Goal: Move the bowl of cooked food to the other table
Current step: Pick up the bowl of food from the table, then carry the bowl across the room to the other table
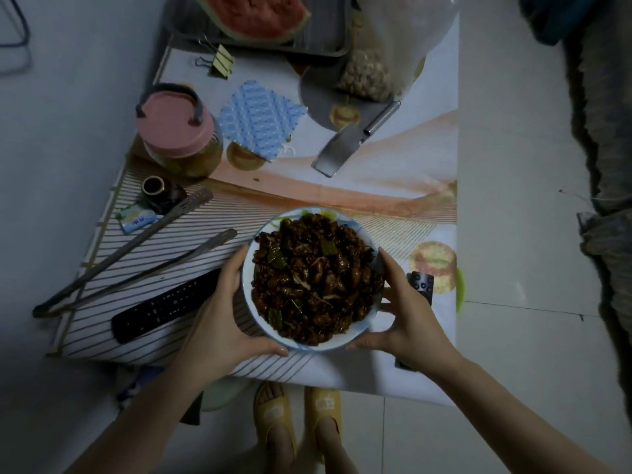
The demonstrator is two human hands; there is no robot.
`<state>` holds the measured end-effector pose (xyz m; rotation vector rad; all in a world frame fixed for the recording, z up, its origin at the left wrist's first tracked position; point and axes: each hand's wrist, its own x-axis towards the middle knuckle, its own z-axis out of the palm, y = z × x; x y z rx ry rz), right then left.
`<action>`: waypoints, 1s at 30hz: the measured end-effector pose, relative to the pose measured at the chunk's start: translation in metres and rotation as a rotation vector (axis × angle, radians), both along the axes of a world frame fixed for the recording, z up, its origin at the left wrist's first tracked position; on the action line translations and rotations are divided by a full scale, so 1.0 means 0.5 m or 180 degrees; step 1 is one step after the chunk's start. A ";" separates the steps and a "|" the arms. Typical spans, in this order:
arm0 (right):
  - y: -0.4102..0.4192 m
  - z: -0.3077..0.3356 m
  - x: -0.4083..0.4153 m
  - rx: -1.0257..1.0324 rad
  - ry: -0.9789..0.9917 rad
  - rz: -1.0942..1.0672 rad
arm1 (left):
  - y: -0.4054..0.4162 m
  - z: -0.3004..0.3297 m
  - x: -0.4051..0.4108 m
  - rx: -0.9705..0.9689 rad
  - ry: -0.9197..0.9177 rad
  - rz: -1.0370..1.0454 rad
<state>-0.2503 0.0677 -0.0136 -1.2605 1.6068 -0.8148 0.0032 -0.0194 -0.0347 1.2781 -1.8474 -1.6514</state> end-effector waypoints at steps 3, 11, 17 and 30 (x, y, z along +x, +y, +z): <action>0.008 0.078 0.002 -0.0086 -0.0144 -0.0161 | -0.006 0.084 0.002 -0.0003 0.0110 0.0001; 0.032 0.356 -0.032 -0.0292 -0.0483 -0.0379 | -0.021 0.363 -0.036 -0.0220 0.0351 -0.0132; 0.083 0.517 -0.133 -0.0444 -0.0535 -0.0354 | 0.012 0.541 -0.142 -0.0405 0.0545 -0.0281; 0.203 0.743 -0.601 -0.0685 -0.0309 0.0232 | 0.233 0.683 -0.587 -0.0424 0.1171 0.0248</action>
